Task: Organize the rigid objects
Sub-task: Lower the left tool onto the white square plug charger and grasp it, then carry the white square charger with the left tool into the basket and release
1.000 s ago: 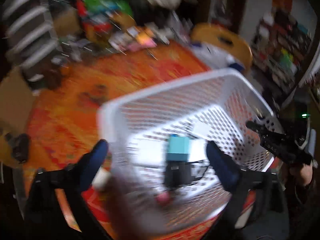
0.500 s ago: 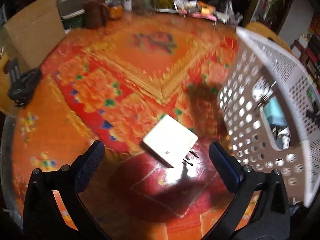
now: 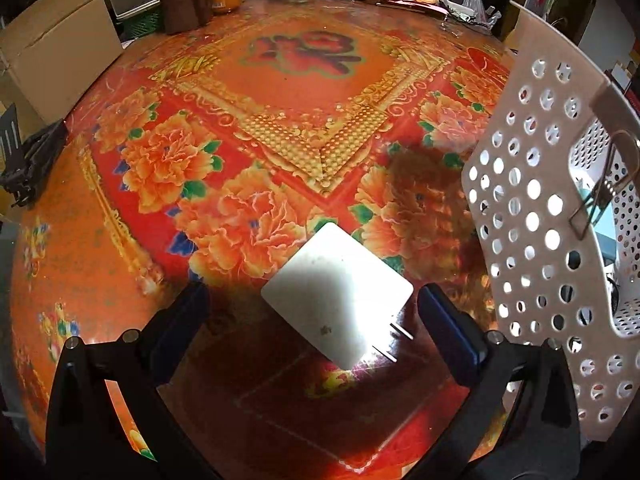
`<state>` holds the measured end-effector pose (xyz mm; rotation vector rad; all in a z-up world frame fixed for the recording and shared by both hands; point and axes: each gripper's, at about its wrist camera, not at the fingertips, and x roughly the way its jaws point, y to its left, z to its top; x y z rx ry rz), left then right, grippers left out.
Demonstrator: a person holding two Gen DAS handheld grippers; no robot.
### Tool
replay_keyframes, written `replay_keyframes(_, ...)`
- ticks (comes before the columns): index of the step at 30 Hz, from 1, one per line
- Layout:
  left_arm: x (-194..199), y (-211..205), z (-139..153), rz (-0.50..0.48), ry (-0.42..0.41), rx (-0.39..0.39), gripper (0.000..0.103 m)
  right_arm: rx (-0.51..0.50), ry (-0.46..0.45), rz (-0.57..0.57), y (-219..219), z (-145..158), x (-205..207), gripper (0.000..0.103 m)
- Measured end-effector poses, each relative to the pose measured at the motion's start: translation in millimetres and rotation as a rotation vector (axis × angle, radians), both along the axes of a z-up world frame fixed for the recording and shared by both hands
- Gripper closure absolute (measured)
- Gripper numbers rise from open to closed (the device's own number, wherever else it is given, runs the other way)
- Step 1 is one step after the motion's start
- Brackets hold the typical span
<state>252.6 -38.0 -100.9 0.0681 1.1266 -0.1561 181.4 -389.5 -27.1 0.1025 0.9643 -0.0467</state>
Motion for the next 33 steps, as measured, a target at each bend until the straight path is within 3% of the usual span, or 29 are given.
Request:
replay_keyframes(5,-2,-3,1,0.002,-0.034,0.004,0.002,0.000,0.001,0.001,0,0,0,0.078)
replay_keyframes(8,-8,-8,4,-0.021,-0.063,0.000,0.019,-0.001,0.000,-0.001,0,0,0,0.078)
replay_keyframes(9,-10,-11,6,-0.031,-0.075,-0.002,0.037,0.000,0.000,0.000,0,0,0,0.078)
replay_keyframes(10,-13,-13,9,-0.035,-0.088,0.005,0.041,0.000,0.000,0.000,0,0,0,0.078)
replay_keyframes(17,-21,-2,16,0.010,-0.128,0.000,0.042,-0.002,0.002,0.003,0,1,1,0.078)
replay_keyframes(27,-30,26,45,0.132,-0.210,0.096,0.042,-0.003,-0.003,0.008,-1,1,0,0.078)
replay_keyframes(33,-29,41,68,0.184,-0.240,0.113,0.042,-0.005,-0.003,0.012,-1,2,0,0.078)
